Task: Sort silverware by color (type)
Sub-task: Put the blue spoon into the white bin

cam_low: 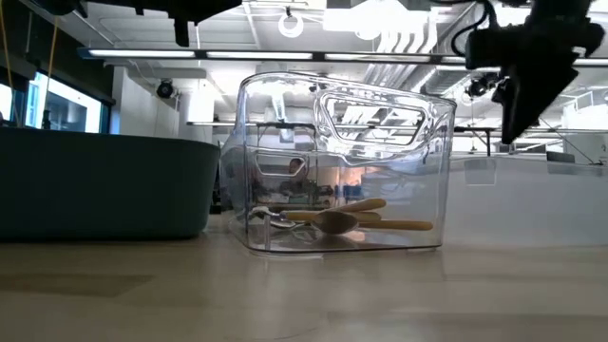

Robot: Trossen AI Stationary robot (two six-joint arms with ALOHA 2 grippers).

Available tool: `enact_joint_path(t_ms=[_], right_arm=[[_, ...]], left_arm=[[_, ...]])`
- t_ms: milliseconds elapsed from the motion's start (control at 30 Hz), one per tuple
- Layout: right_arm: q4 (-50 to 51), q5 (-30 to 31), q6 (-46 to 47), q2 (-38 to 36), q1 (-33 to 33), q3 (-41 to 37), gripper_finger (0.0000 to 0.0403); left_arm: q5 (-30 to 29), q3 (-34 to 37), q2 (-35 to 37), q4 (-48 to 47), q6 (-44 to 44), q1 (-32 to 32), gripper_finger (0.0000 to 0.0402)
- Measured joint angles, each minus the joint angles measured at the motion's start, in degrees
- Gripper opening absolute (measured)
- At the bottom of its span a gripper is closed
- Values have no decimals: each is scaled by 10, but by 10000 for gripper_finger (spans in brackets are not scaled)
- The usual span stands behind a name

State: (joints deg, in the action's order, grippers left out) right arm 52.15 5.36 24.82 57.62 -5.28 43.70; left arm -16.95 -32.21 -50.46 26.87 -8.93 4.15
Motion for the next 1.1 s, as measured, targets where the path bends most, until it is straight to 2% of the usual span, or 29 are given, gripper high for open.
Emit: enact_joint_path(t_ms=[100, 200, 367, 467, 533, 667, 867, 1000, 1100], right_arm=[[-108, 7, 43, -47, 0, -57, 178], [-283, 7, 81, -62, 2, -123, 178], [-639, 41, 63, -32, 2, -205, 178], [-747, 57, 19, -2, 11, -196, 178], [-756, 48, -9, 14, 25, -163, 178], [-696, -6, -78, 36, 60, -79, 178], [-608, -21, -162, 51, 110, 16, 174], [-612, -69, -172, 49, 140, 32, 143], [-613, -97, -172, 49, 154, 32, 97]], left_arm=[[0, 0, 0, 0, 0, 0, 0], [0, 0, 0, 0, 0, 0, 0], [11, 0, 0, 0, 0, 0, 0], [19, 0, 0, -1, 0, 0, 0], [19, 0, 0, -3, 0, 0, 0], [19, 0, 0, -3, 0, 0, 0], [49, 0, 0, -2, 0, 0, 0], [51, 0, 0, -5, 0, 0, 0], [51, 0, 0, -6, 0, 0, 0]])
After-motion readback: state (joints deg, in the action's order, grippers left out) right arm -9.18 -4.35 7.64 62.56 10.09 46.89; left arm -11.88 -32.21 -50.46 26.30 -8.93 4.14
